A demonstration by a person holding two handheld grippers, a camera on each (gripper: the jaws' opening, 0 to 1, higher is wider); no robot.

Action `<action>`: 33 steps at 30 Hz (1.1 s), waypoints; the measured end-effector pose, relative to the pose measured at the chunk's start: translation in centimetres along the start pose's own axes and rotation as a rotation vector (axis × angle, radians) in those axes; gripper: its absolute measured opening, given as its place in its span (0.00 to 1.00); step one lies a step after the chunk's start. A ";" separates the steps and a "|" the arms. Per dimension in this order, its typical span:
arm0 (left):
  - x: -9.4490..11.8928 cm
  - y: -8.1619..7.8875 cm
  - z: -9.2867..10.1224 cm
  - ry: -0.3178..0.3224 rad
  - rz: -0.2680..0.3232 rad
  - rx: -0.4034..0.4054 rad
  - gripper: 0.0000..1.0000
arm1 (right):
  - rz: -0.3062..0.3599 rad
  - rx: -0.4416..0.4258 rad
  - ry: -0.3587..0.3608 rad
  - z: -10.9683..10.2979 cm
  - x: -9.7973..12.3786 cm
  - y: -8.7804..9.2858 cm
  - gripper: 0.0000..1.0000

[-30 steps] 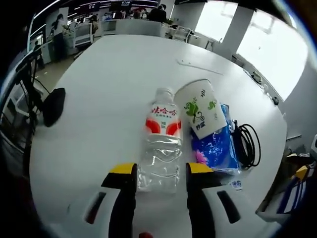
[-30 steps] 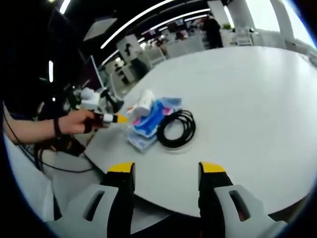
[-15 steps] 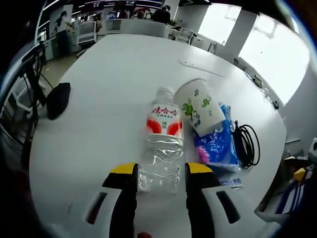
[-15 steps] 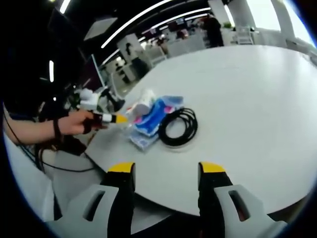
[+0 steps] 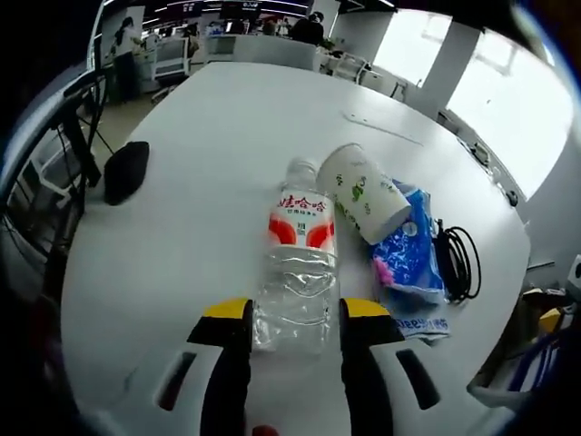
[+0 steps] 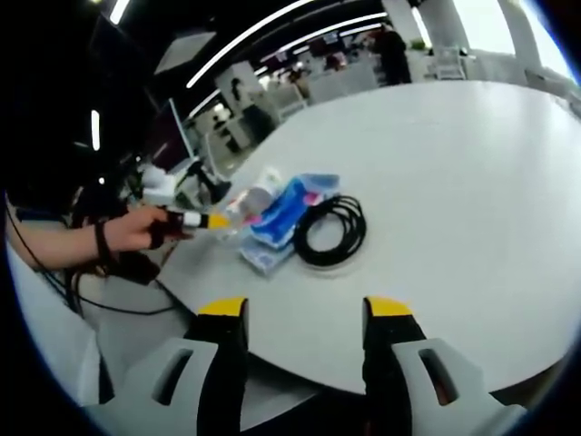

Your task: Arrange the tabletop items into an orderly group along one side of the table until the central work area is clear of visible clutter.

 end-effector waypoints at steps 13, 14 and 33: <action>0.9 0.7 -1.0 -0.034 0.005 0.019 0.37 | -0.003 0.006 -0.009 -0.3 -0.3 -0.1 0.49; 1.0 0.7 -1.0 -0.040 0.005 0.019 0.37 | -0.004 0.007 -0.010 -0.3 -0.3 -0.1 0.49; 2.2 1.8 -2.3 -0.067 0.010 0.035 0.37 | -0.008 0.023 -0.029 -0.9 -0.9 -0.5 0.48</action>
Point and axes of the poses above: the point that each gripper's makers call its tool centre point, and the gripper's own axes: x roughly backward along the fingers, z roughly to its right, y roughly out of its underside, the point moved 9 cm from there along x, roughly backward along the fingers, and after that the axes turned 1 degree about -z, right-handed, at the moved point
